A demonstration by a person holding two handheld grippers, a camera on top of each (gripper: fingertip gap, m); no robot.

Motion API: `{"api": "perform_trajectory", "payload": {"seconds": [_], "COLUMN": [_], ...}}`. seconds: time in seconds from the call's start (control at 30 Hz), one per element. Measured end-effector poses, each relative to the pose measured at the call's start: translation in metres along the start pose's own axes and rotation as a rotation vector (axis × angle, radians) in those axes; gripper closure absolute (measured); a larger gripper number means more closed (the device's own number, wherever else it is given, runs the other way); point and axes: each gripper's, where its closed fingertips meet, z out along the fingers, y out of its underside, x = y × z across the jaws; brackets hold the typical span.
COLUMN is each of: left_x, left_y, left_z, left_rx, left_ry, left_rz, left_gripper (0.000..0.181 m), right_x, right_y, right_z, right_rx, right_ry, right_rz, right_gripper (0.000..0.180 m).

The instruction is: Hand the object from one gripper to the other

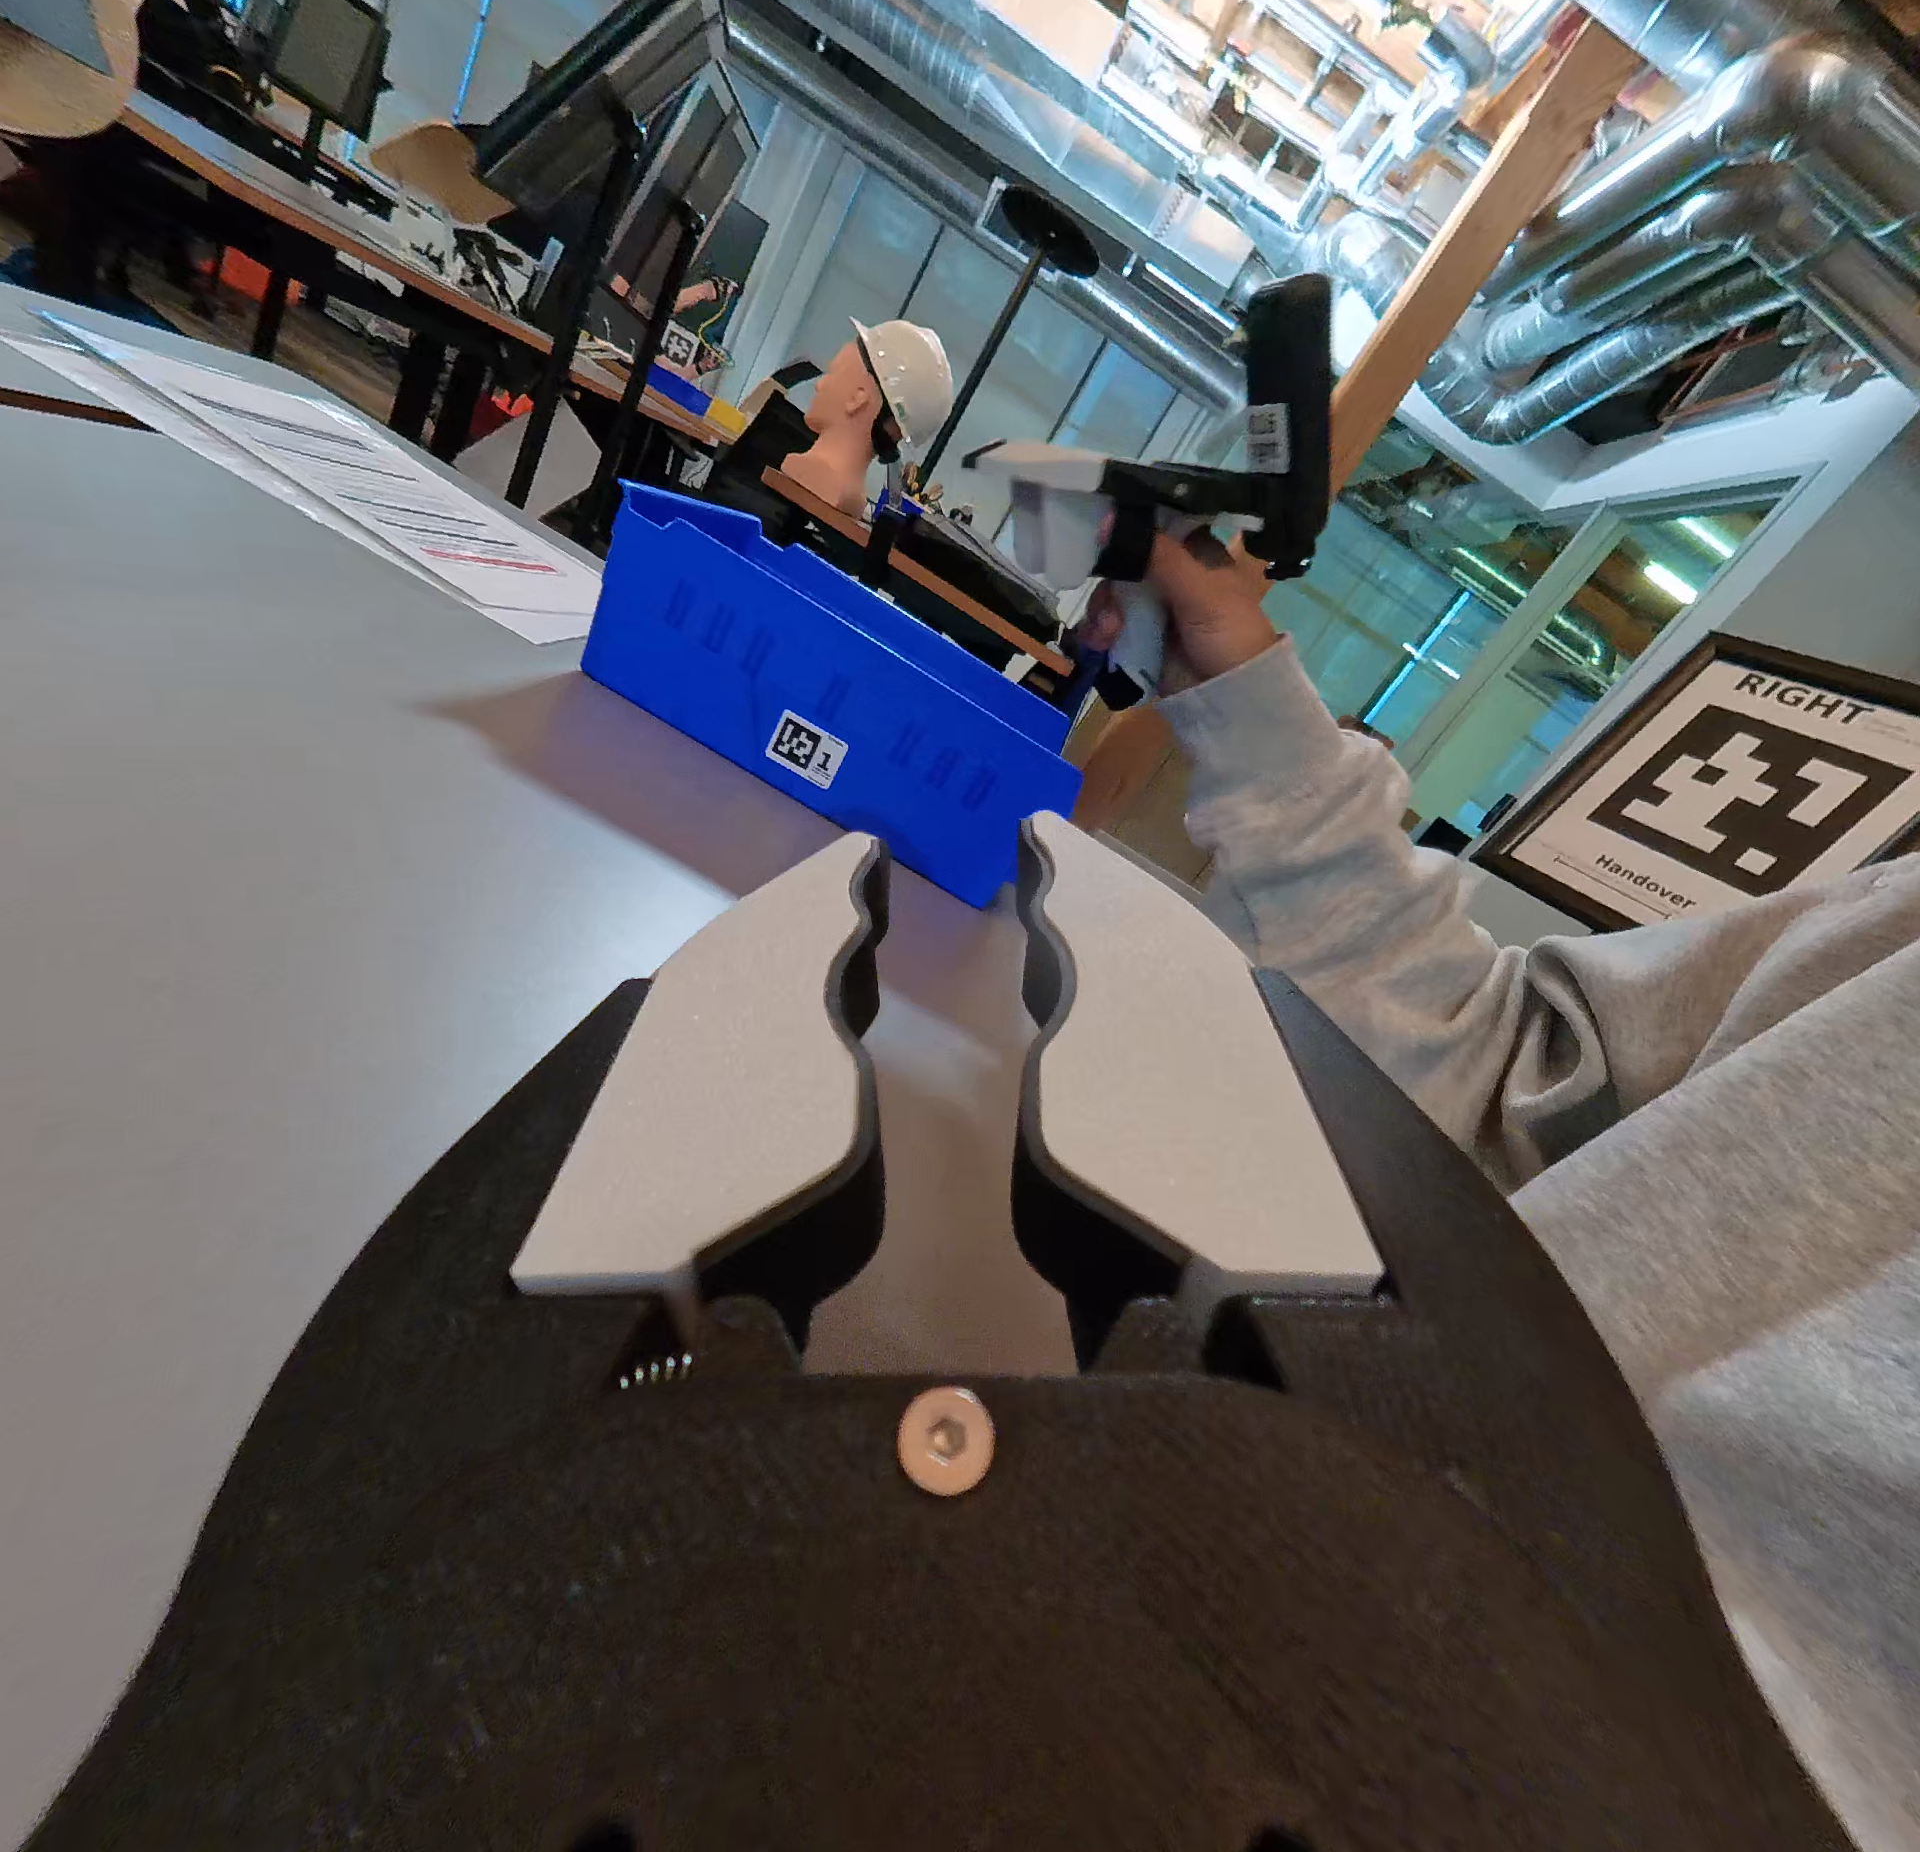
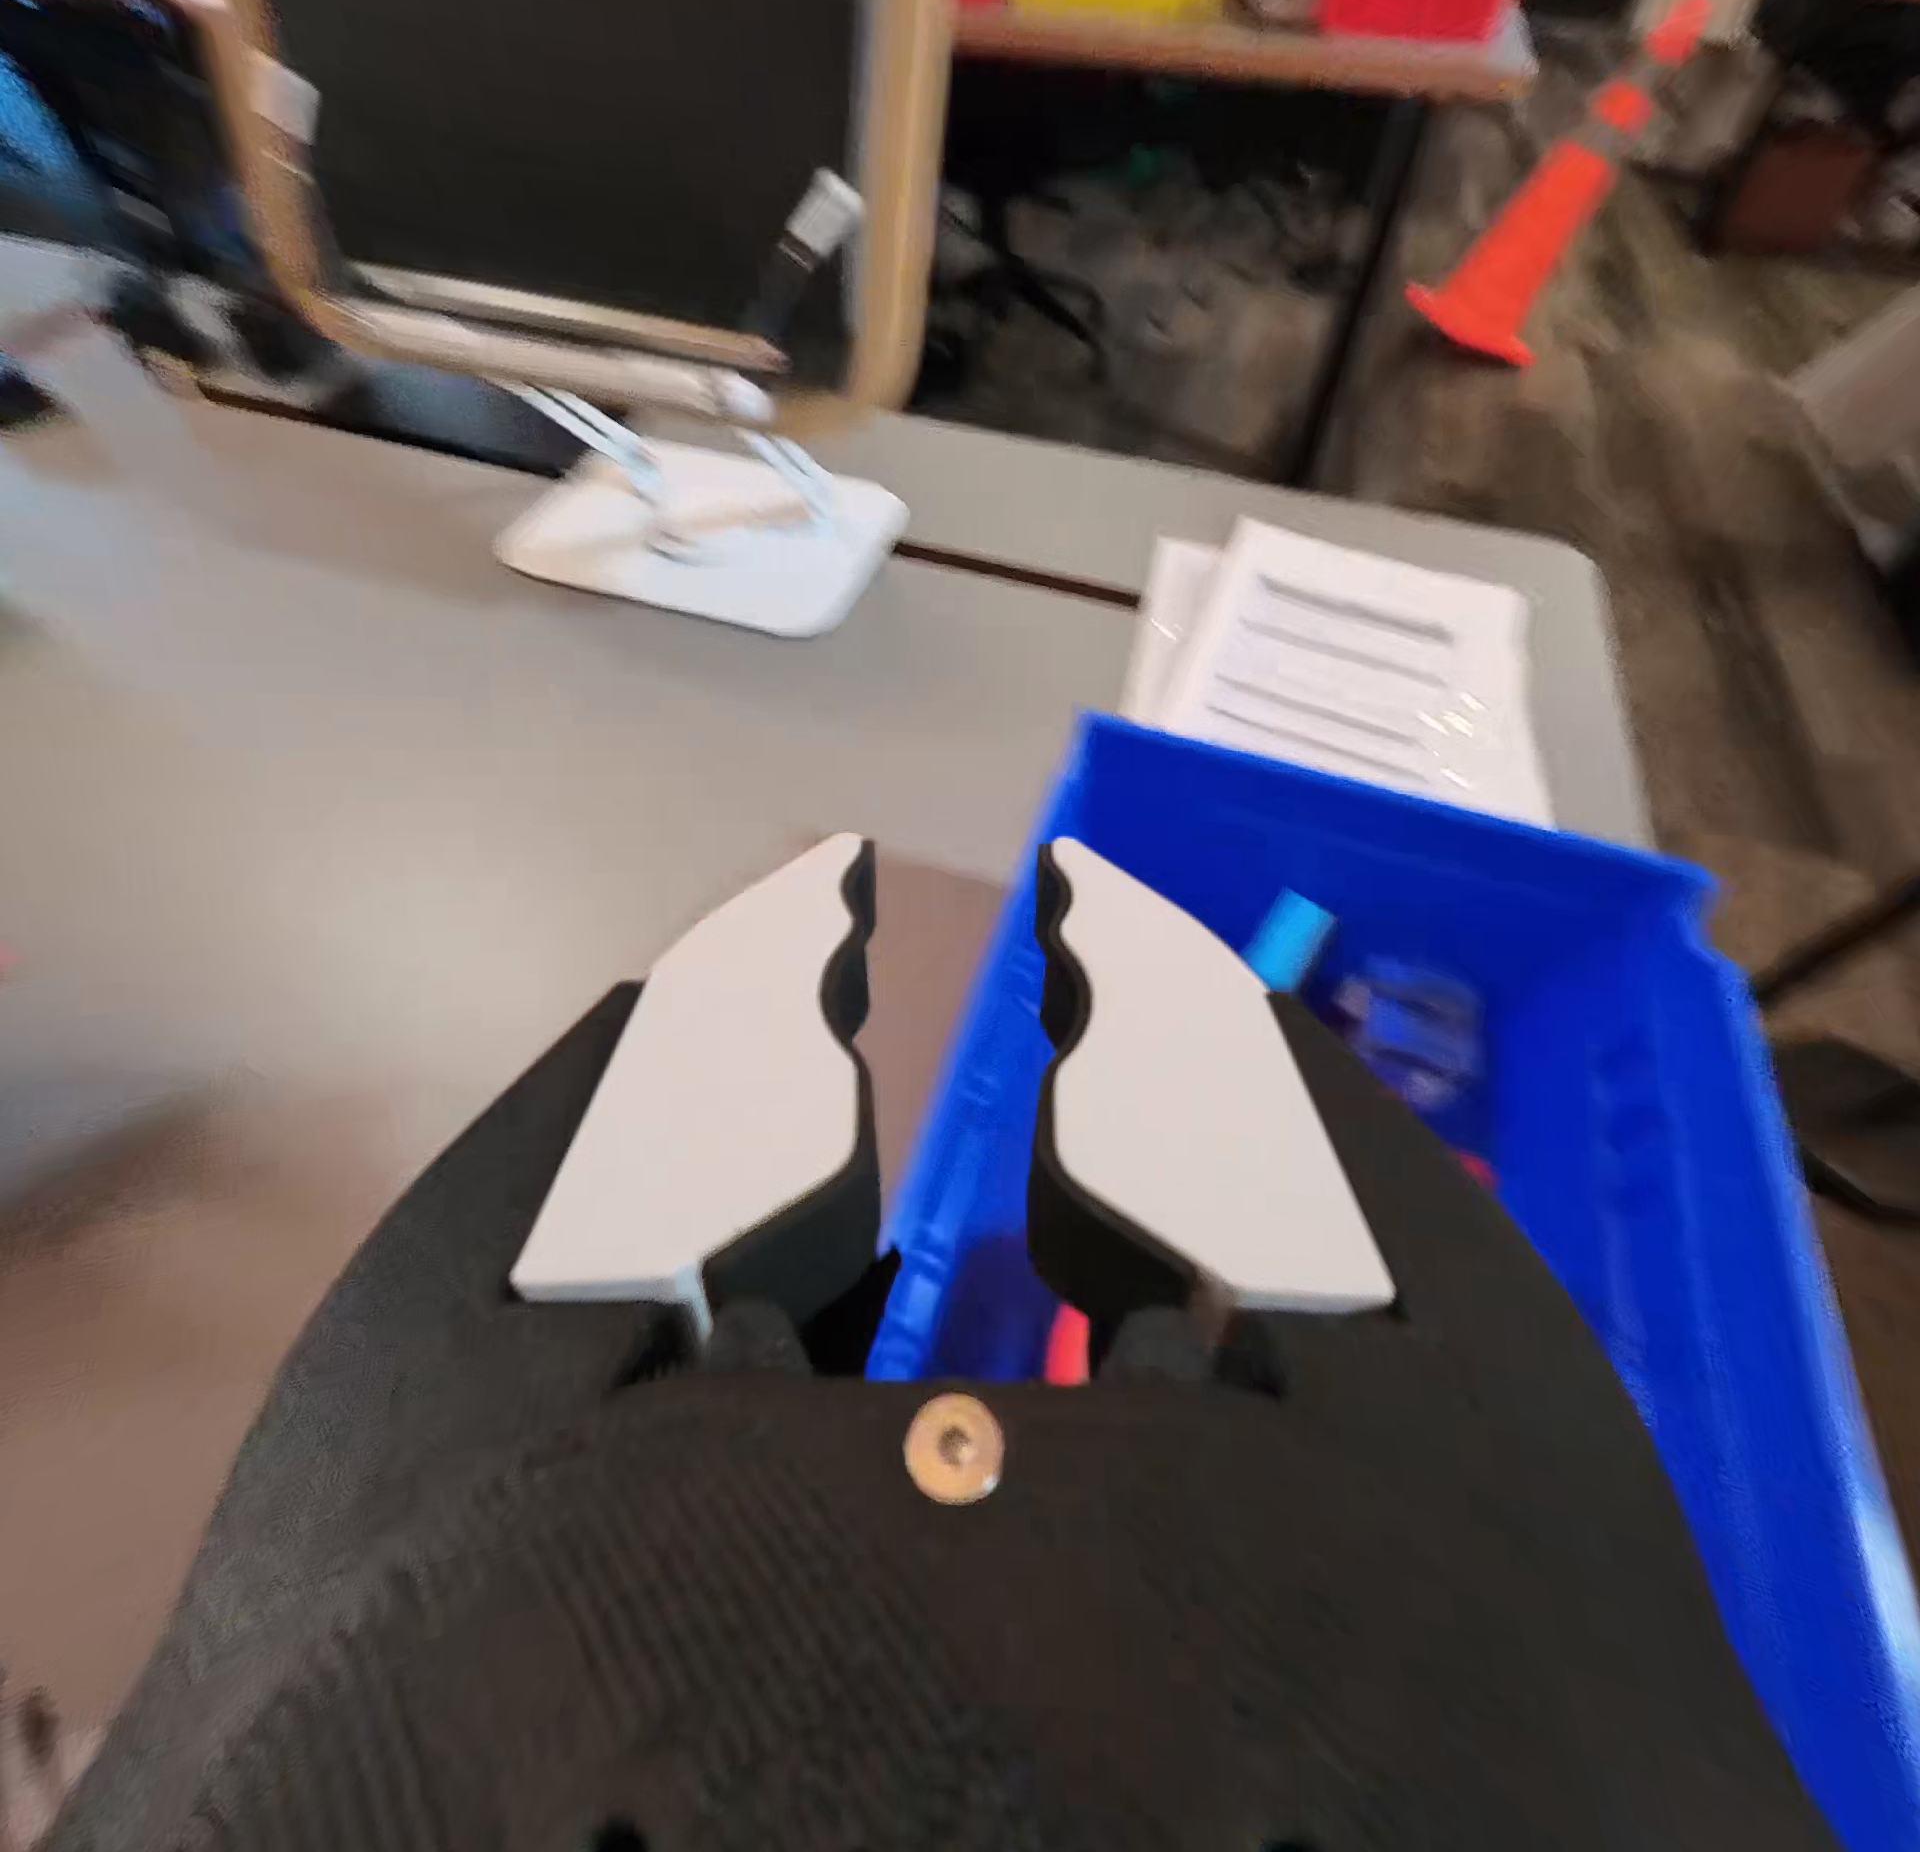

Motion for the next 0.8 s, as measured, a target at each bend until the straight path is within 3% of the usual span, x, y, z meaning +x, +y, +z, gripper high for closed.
{"api": "perform_trajectory", "payload": {"seconds": [0.03, 0.13, 0.23, 0.47, 0.63, 0.8], "left_x": [-0.001, -0.002, -0.005, -0.008, -0.017, -0.028], "left_y": [-0.001, -0.004, -0.009, -0.061, -0.132, -0.194], "left_z": [-0.001, -0.003, -0.006, -0.041, -0.109, -0.221], "left_rx": [0.004, 0.010, 0.021, 0.118, 0.212, 0.288], "left_ry": [-0.003, -0.017, -0.046, -0.149, -0.387, -0.722], "left_rz": [0.000, 0.013, 0.036, 0.137, 0.253, 0.267], "left_gripper": [0.156, 0.156, 0.158, 0.160, 0.165, 0.164], "right_x": [-0.024, -0.099, -0.164, -0.236, -0.260, -0.272], "right_y": [-0.011, -0.028, -0.013, 0.043, 0.082, 0.111], "right_z": [0.000, 0.003, 0.017, 0.046, 0.063, 0.070], "right_rx": [0.052, 0.180, 0.201, 0.162, 0.067, -0.035], "right_ry": [-0.079, -0.332, -0.518, -0.627, -0.696, -0.758], "right_rz": [0.008, 0.045, 0.051, -0.020, -0.033, -0.086], "right_gripper": [0.150, 0.151, 0.155, 0.164, 0.163, 0.162]}}
